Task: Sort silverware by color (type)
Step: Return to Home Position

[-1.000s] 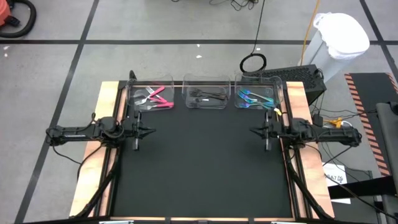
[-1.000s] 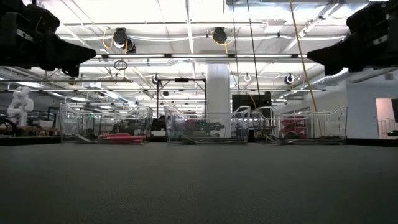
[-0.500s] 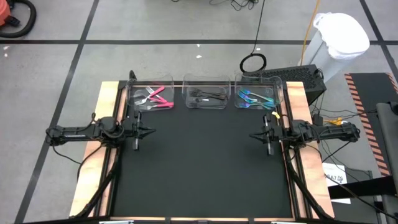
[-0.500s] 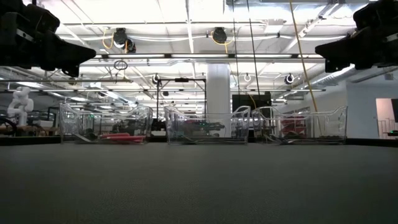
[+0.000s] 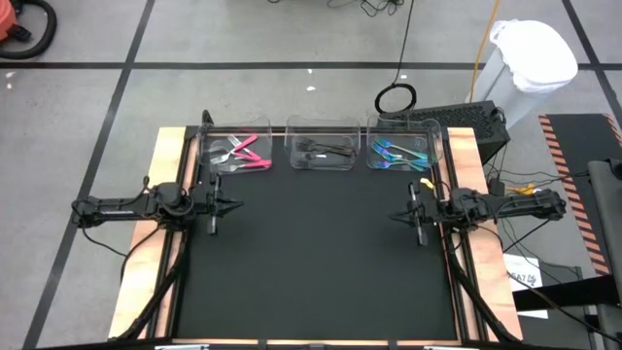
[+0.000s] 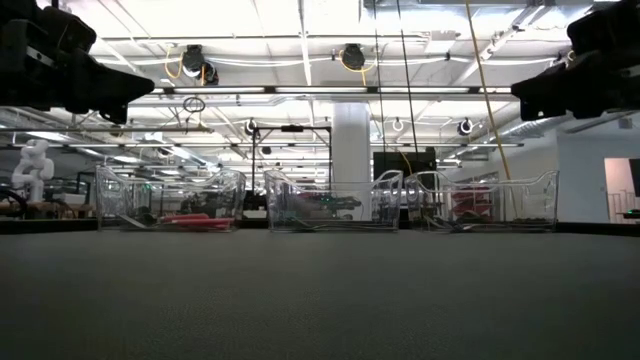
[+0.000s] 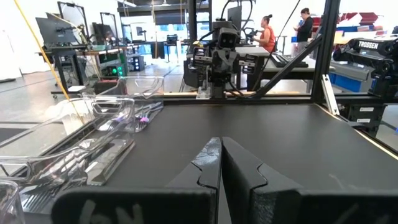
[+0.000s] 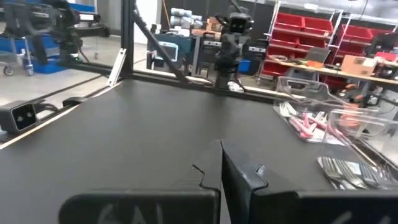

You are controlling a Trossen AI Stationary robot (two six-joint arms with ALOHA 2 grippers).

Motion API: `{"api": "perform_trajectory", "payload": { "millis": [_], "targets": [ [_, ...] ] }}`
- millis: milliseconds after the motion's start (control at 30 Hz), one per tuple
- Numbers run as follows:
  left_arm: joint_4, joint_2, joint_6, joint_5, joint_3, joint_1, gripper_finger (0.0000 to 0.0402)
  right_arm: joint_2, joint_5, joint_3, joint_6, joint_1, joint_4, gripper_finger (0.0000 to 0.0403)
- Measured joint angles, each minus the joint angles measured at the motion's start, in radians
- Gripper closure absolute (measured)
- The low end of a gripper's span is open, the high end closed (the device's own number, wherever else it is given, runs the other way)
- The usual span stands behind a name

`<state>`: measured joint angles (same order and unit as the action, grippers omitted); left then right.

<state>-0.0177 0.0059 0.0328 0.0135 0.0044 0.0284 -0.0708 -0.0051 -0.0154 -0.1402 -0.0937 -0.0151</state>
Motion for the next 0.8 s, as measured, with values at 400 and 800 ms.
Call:
{"api": "perform_trajectory", "payload": {
  "millis": [400, 800],
  "targets": [
    [0.000, 0.000, 0.000, 0.000, 0.000, 0.000, 0.0384, -0.008, 0.002, 0.000, -0.003, 0.000, -0.012, 0.0397],
    [0.000, 0.000, 0.000, 0.000, 0.000, 0.000, 0.0384, 0.066, 0.061, -0.047, -0.048, 0.000, -0.001, 0.0402]
  ]
}}
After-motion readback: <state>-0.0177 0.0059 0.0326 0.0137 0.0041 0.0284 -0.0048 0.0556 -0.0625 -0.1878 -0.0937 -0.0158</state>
